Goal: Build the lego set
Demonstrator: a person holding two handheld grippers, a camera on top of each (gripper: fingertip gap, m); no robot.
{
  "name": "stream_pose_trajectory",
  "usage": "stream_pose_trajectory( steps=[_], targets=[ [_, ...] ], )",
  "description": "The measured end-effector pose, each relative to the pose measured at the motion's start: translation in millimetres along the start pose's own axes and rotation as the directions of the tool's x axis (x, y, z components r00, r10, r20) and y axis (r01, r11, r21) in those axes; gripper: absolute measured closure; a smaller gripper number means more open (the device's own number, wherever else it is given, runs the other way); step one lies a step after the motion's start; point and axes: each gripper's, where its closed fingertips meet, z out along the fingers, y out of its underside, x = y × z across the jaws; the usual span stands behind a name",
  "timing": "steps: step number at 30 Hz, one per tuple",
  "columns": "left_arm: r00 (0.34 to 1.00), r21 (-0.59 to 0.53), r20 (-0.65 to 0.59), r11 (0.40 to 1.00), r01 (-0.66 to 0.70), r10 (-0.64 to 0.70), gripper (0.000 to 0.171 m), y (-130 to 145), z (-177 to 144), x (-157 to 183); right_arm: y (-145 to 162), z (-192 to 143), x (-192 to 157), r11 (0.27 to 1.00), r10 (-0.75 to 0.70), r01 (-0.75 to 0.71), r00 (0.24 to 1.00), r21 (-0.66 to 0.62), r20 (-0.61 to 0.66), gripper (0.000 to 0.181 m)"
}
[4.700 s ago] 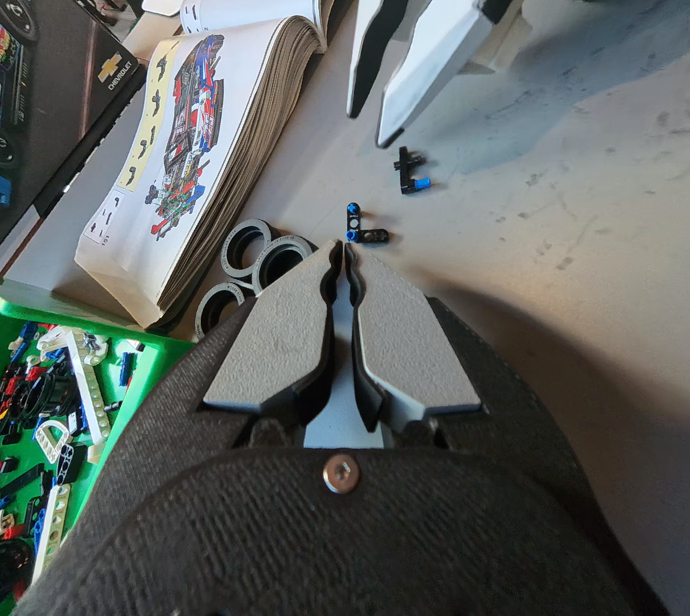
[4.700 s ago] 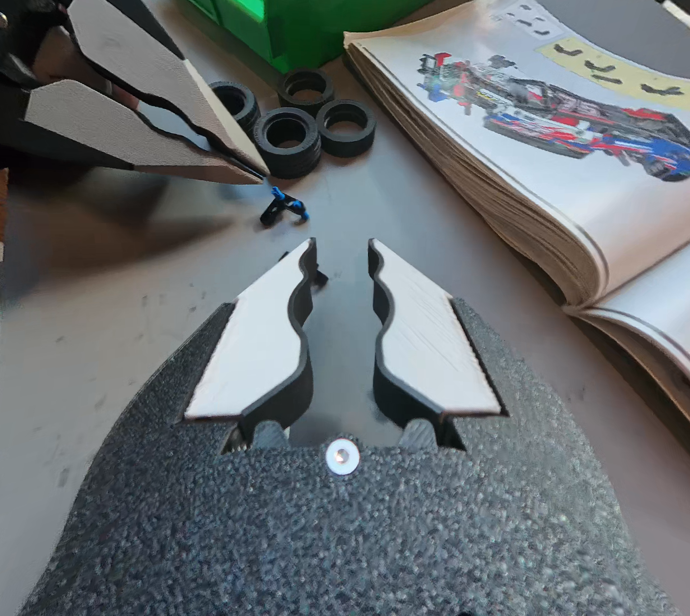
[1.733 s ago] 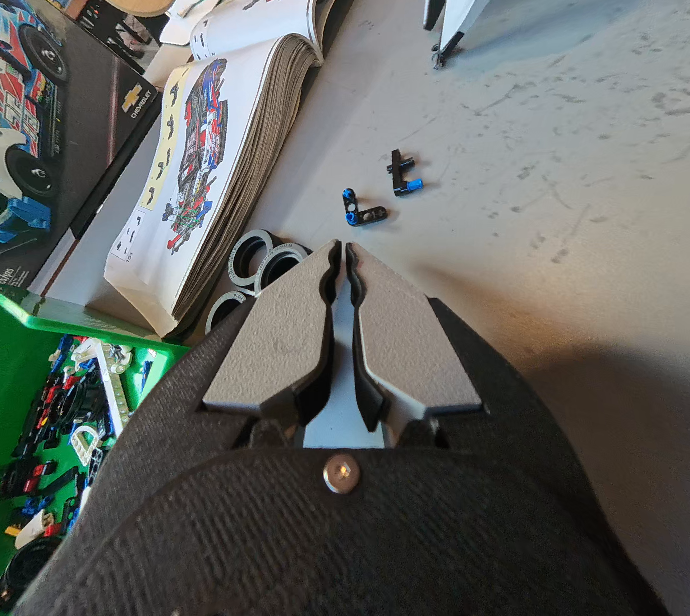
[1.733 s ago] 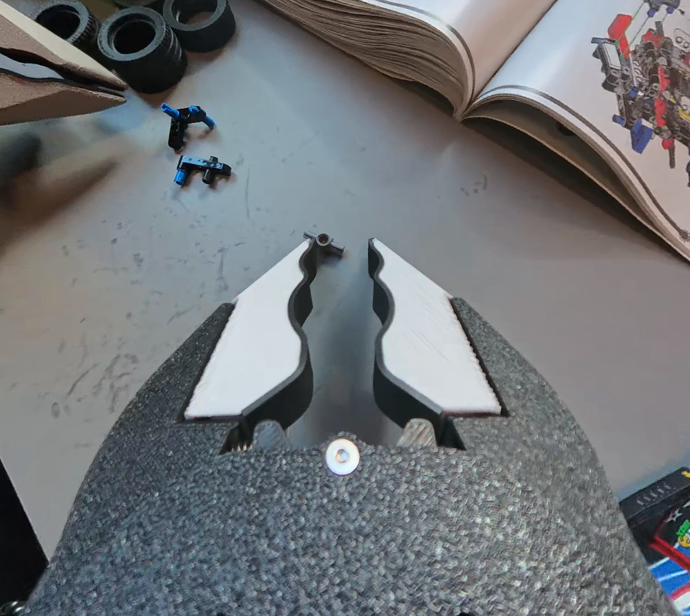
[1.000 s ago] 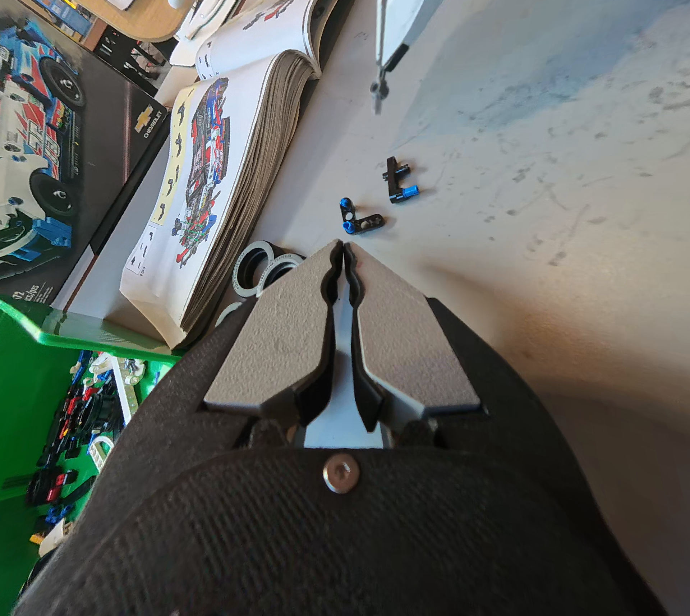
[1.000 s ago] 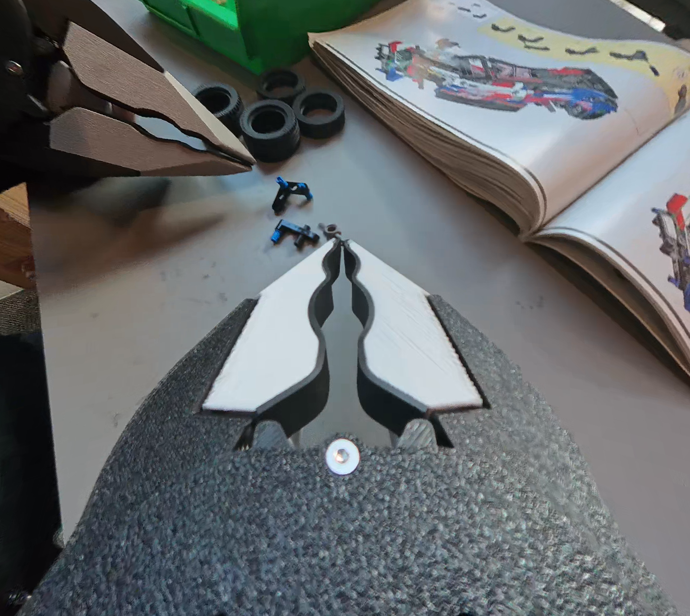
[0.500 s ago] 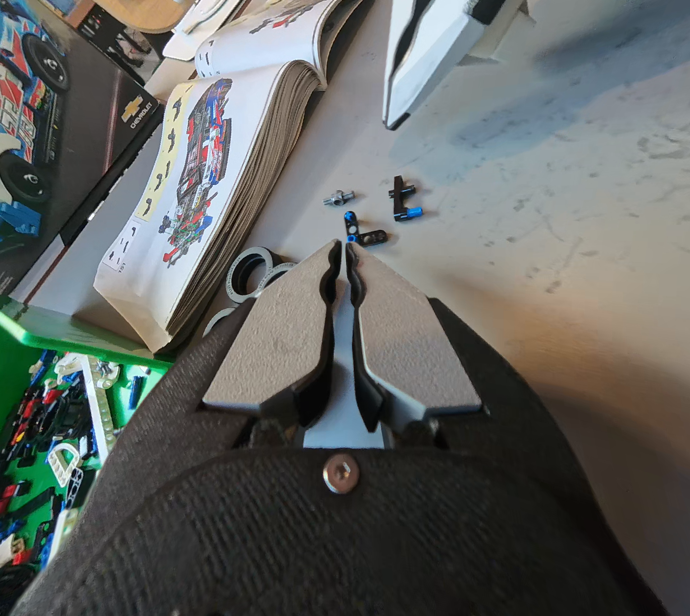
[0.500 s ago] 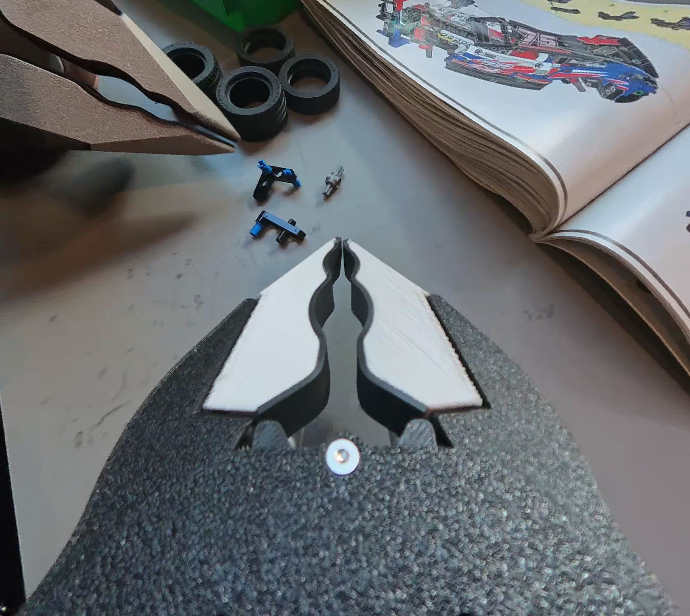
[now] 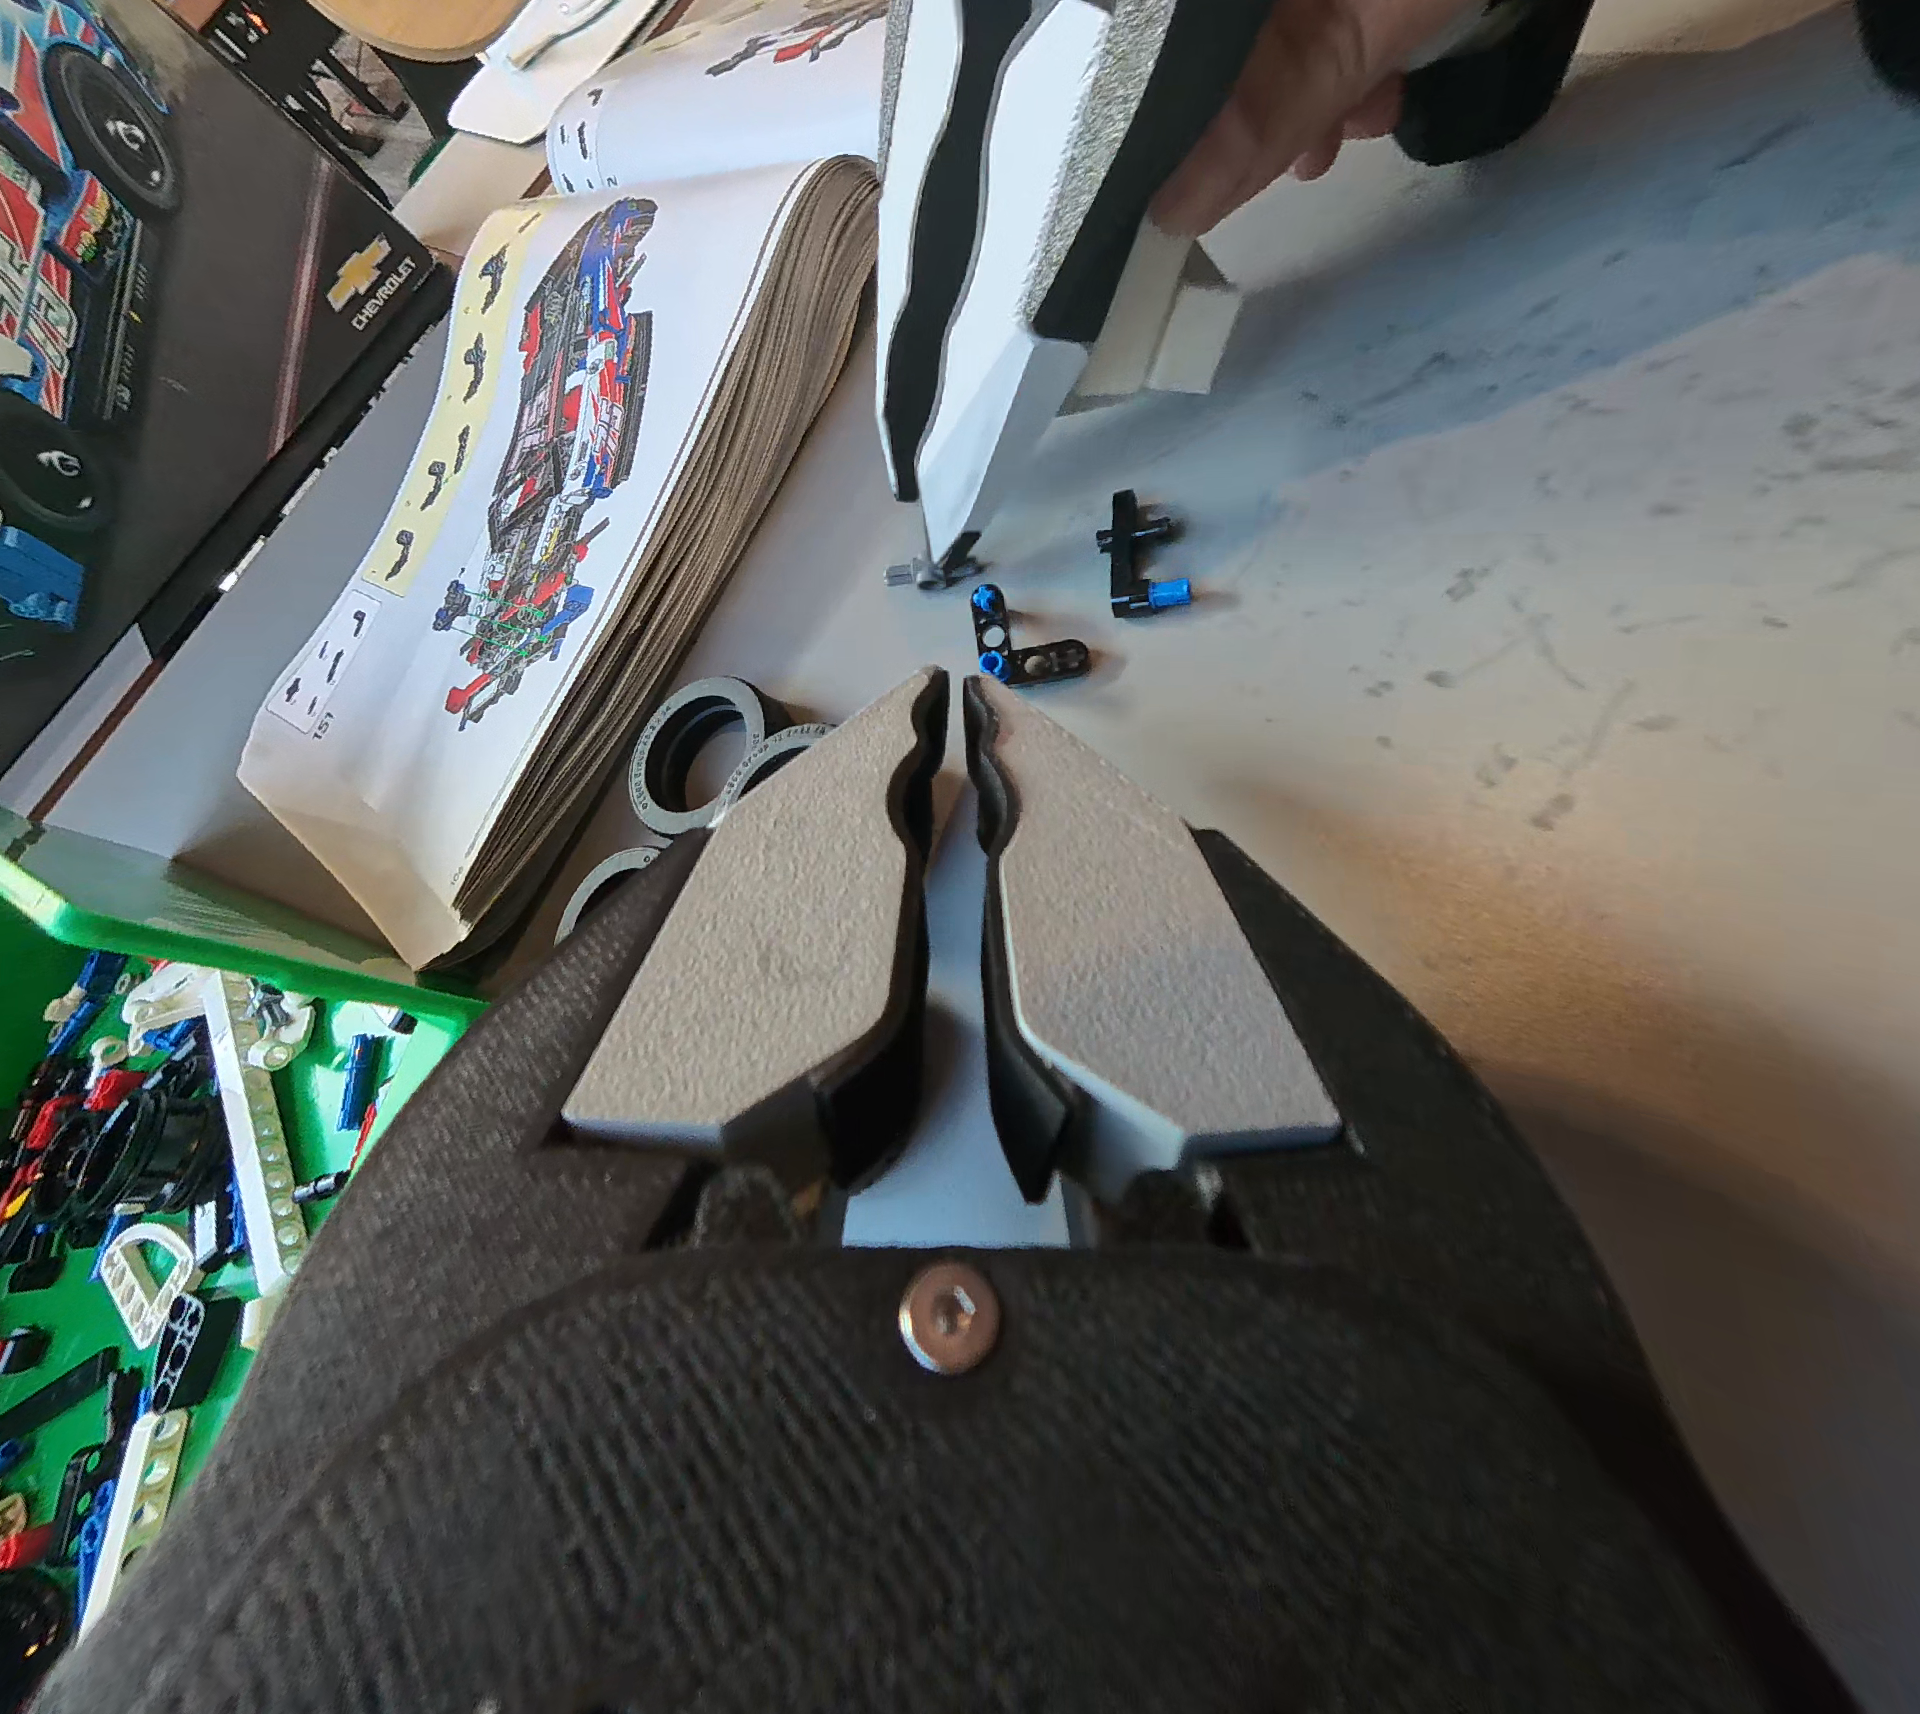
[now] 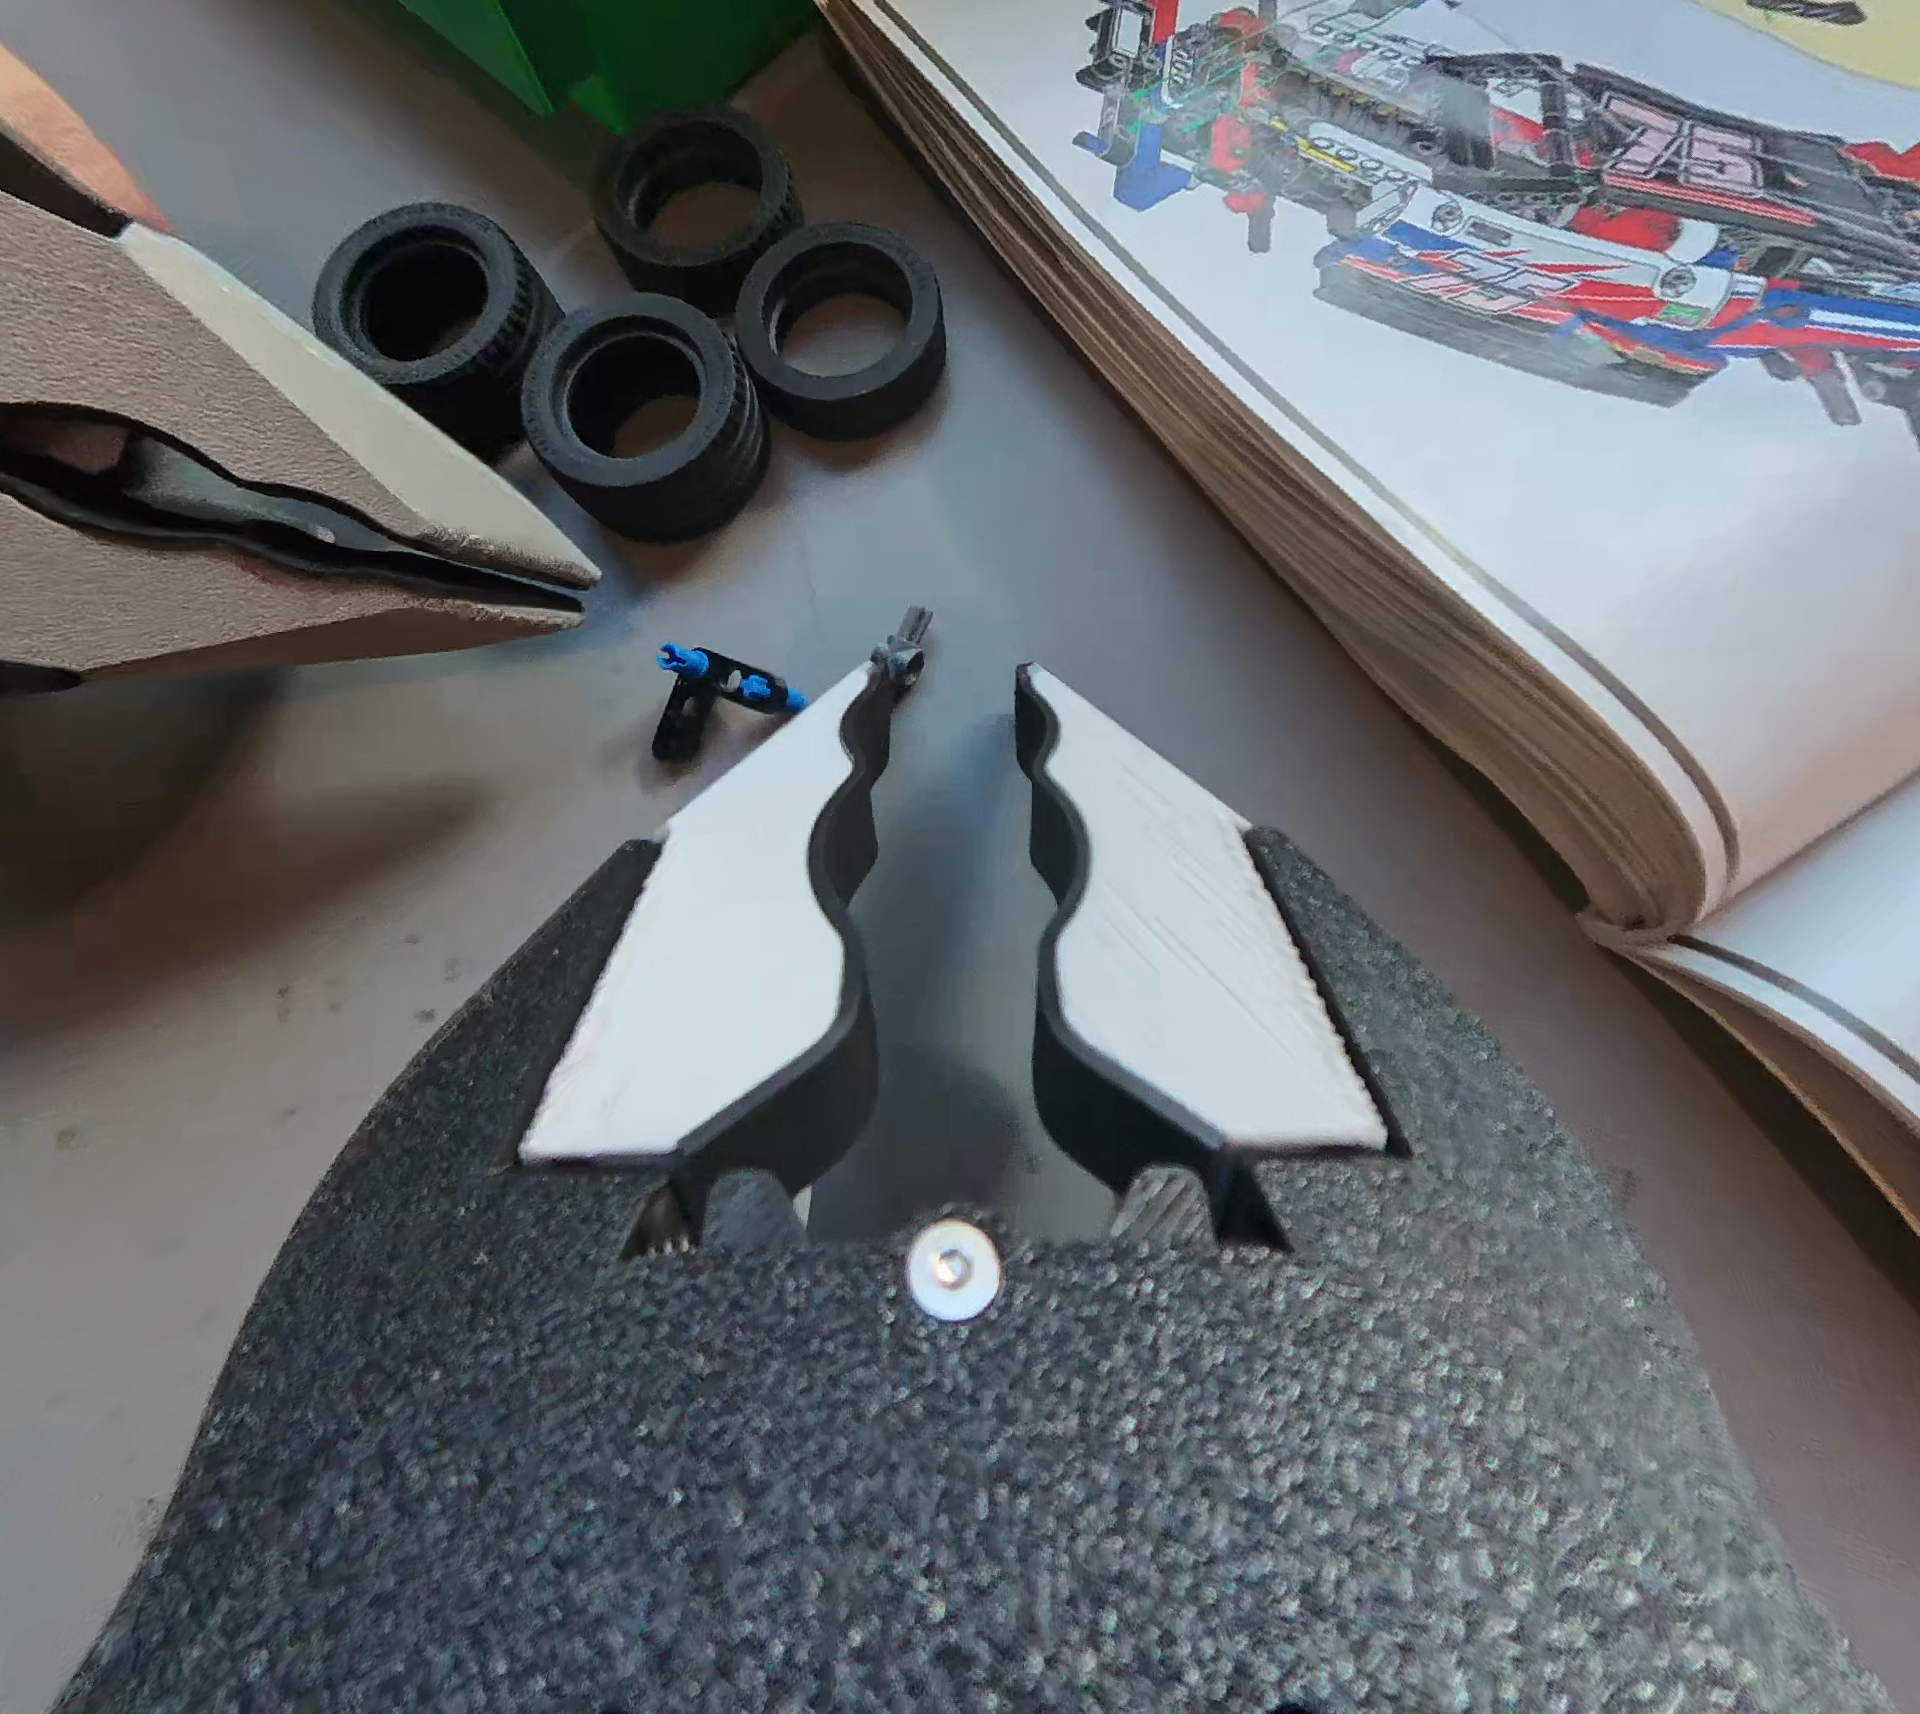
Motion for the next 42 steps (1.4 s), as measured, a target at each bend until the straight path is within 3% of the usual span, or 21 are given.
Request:
stream_pose_trajectory(
  steps=[4, 16, 27, 34, 36, 42],
  targets=[
    [1.000, -0.007, -0.009, 1.000, 0.002, -0.003, 0.171, 0.9, 0.7, 0.7, 1.0, 0.5, -7.1, 1.000, 0.012, -0.013, 0.998, 0.021, 0.059, 0.174],
    [0.999, -0.082, 0.003, 0.996, -0.044, 0.045, 0.161, 9.6, 7.9, 3.7, 11.9, -7.8, 4.9, 1.000, 0.014, -0.014, 1.000, 0.021, 0.004, 0.170],
    [0.989, -0.100, -0.109, 0.991, 0.091, -0.102, 0.143, 3.9, 17.9, 10.0, 9.1, -17.5, 10.6, 0.995, 0.050, -0.051, 0.999, 0.081, 0.010, 0.170],
    [0.976, -0.131, -0.140, 0.980, 0.148, -0.166, 0.155, 4.2, 26.1, 8.6, 10.2, -21.4, 11.3, 0.995, 0.051, -0.051, 0.999, 0.090, 0.006, 0.170],
    [0.975, -0.131, -0.142, 0.979, 0.155, -0.173, 0.169, 3.9, 26.4, 7.9, 11.0, -23.2, 11.9, 0.994, 0.053, -0.053, 0.999, 0.095, 0.004, 0.170],
    [0.972, -0.145, -0.144, 0.976, 0.162, -0.183, 0.169, 5.4, 28.6, 7.0, 11.5, -29.3, 13.6, 0.989, 0.083, -0.085, 0.996, 0.118, 0.024, 0.170]
  ],
)
